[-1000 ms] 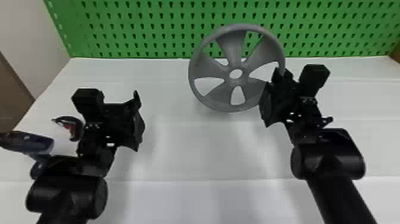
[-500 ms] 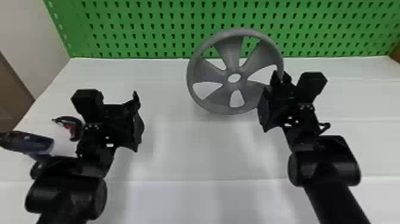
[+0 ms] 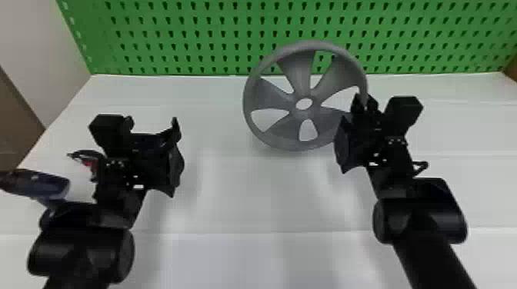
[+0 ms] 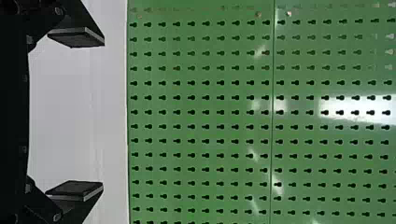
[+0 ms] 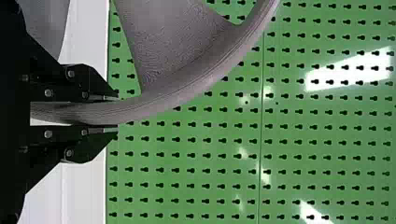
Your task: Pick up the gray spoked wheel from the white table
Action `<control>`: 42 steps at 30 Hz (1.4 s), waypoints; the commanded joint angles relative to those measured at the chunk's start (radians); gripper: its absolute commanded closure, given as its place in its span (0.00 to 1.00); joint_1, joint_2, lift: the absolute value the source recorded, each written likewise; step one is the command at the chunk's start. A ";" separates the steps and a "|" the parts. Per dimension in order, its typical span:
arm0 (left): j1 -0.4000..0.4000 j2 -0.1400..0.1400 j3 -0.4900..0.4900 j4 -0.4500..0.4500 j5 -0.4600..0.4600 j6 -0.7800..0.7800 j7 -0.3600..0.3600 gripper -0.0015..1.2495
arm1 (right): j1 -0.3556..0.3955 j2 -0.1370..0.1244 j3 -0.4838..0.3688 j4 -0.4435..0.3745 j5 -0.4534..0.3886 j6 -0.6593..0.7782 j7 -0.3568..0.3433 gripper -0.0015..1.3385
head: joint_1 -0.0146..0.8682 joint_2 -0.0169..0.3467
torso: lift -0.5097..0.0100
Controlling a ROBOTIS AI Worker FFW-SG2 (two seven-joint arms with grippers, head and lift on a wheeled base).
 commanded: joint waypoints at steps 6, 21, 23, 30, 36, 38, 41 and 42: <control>-0.001 0.000 -0.001 0.002 -0.007 -0.006 -0.003 0.15 | 0.003 0.004 0.001 0.000 -0.006 0.008 0.000 0.79 | 0.89 0.17 | 0.79; -0.007 -0.002 0.003 0.003 -0.009 -0.006 0.010 0.15 | 0.014 0.005 0.006 -0.005 -0.009 0.015 0.000 0.79 | 0.89 0.17 | 0.79; -0.007 -0.003 0.003 0.003 -0.009 -0.006 0.020 0.15 | 0.014 0.007 0.006 -0.005 -0.009 0.015 0.000 0.79 | 0.89 0.17 | 0.79; -0.007 -0.008 0.009 0.003 -0.009 -0.006 0.025 0.15 | 0.020 0.007 0.004 -0.006 -0.008 0.015 0.000 0.79 | 0.89 0.17 | 0.79; -0.007 -0.009 0.014 0.003 -0.009 -0.006 0.025 0.15 | 0.020 0.007 0.003 -0.008 -0.002 0.015 0.000 0.79 | 0.89 0.17 | 0.79; -0.007 -0.009 0.014 0.003 -0.009 -0.006 0.025 0.15 | 0.020 0.007 0.000 -0.009 -0.003 0.015 0.000 0.79 | 0.89 0.17 | 0.79; -0.009 -0.012 0.014 0.003 -0.009 -0.006 0.026 0.15 | 0.020 0.007 0.000 -0.009 -0.002 0.015 0.000 0.79 | 0.89 0.17 | 0.79; -0.009 -0.012 0.014 0.003 -0.009 -0.006 0.026 0.15 | 0.017 0.007 0.000 -0.009 -0.002 0.015 0.000 0.79 | 0.89 0.17 | 0.79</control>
